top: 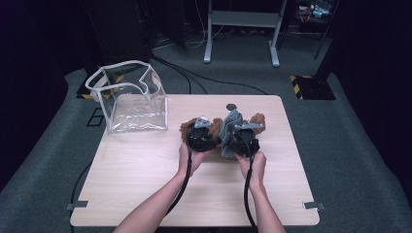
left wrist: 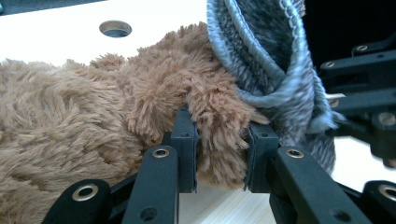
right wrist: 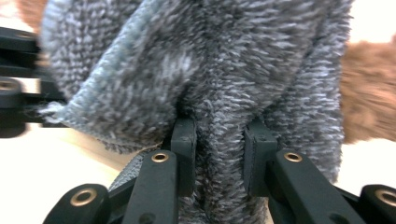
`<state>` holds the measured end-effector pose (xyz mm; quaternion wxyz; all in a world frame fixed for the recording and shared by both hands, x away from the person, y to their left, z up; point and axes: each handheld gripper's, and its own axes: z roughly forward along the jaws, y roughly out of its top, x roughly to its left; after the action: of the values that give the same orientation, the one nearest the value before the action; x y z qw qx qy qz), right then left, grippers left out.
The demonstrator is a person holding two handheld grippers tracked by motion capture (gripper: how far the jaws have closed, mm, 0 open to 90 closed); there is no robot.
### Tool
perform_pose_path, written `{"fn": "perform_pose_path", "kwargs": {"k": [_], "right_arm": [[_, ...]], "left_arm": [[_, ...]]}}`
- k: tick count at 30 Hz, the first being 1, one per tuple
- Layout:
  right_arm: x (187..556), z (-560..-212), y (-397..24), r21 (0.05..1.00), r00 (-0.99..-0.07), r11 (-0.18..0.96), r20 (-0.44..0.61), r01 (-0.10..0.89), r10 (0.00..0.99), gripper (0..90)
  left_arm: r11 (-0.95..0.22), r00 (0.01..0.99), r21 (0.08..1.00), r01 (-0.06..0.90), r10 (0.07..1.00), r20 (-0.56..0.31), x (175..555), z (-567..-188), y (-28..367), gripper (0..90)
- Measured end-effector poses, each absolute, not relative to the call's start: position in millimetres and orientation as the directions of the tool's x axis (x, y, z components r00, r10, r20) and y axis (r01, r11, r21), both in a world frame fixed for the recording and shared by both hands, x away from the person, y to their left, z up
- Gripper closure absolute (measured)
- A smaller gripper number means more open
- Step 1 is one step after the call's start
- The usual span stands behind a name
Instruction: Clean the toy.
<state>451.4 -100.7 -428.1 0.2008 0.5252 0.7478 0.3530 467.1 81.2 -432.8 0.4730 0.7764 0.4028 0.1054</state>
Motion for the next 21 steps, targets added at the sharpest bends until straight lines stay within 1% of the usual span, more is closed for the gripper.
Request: {"fn": "perform_pose_path", "kwargs": {"k": [1, 2, 7, 10, 13, 15, 16, 19, 21], "right_arm": [[452, -428, -107, 0.740, -0.359, 0.196, 0.066, 0.644, 0.931, 70.8], [454, -428, -119, 0.733, -0.319, 0.171, 0.066, 0.659, 0.945, 70.8], [462, -436, -154, 0.707, -0.211, 0.087, 0.090, 0.701, 0.973, 70.7], [459, -435, -165, 0.713, -0.200, 0.062, 0.111, 0.698, 0.974, 70.6], [450, -429, -159, 0.737, -0.232, 0.078, 0.109, 0.671, 0.967, 70.5], [444, -424, -149, 0.753, -0.282, 0.115, 0.097, 0.648, 0.955, 70.4], [441, -422, -139, 0.756, -0.320, 0.142, 0.094, 0.639, 0.943, 70.4], [438, -420, -114, 0.753, -0.383, 0.209, 0.061, 0.623, 0.922, 70.2], [439, -421, -103, 0.749, -0.400, 0.221, 0.064, 0.624, 0.914, 70.1]], "left_arm": [[-0.228, 0.654, 0.820, 0.526, 0.725, -0.218, 467, -433, 81, 70.5], [-0.229, 0.655, 0.820, 0.525, 0.724, -0.218, 467, -433, 81, 70.4], [-0.230, 0.654, 0.820, 0.525, 0.725, -0.216, 468, -433, 81, 70.4], [-0.223, 0.654, 0.821, 0.525, 0.723, -0.222, 468, -433, 81, 70.3], [-0.230, 0.654, 0.819, 0.526, 0.725, -0.217, 468, -433, 81, 70.2], [-0.233, 0.656, 0.819, 0.525, 0.724, -0.214, 467, -432, 81, 70.2], [-0.232, 0.655, 0.819, 0.525, 0.725, -0.214, 467, -433, 81, 70.2], [-0.230, 0.653, 0.818, 0.527, 0.726, -0.217, 467, -433, 81, 70.2], [-0.227, 0.653, 0.818, 0.528, 0.725, -0.220, 468, -433, 81, 70.2]]}}
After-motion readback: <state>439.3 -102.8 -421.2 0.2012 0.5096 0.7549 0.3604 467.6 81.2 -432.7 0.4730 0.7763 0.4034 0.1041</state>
